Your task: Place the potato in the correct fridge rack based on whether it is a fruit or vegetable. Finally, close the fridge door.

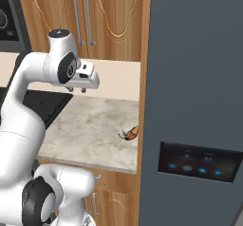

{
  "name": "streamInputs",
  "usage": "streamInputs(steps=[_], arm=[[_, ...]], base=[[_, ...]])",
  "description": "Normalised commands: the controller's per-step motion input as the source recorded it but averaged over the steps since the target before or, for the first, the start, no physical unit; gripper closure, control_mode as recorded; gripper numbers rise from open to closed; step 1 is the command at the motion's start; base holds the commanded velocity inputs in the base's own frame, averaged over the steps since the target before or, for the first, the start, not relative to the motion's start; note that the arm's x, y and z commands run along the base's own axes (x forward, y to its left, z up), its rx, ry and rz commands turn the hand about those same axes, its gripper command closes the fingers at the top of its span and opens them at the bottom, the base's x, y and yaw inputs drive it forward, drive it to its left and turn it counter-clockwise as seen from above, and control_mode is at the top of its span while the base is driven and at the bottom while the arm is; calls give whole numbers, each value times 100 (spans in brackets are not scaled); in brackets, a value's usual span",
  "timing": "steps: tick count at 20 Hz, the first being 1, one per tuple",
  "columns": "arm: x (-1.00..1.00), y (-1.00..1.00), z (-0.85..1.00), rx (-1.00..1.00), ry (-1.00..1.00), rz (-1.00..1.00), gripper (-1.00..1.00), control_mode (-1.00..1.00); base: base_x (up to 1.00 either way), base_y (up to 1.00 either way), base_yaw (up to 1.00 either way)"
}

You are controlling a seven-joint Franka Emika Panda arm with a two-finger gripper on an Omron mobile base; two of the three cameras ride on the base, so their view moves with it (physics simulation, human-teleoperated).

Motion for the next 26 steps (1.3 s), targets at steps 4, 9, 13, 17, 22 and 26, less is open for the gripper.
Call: streamInputs(steps=[4,9,13,17,22,26], arm=[[-6,0,0,0,0,0,-100,-100],[-2,-20,-43,-1,1,-18,-100,-100],[1,-35,-86,-5,11,-41,-100,-100],[9,-65,-96,-1,13,-49,-100,-100],[50,-73,-88,0,14,-47,-100,-100],[23,-38,-31,0,9,-24,-100,-100]], base=[[0,0,0],[0,0,0],[0,0,0],[0,0,0],[0,0,0],[0,0,0]])
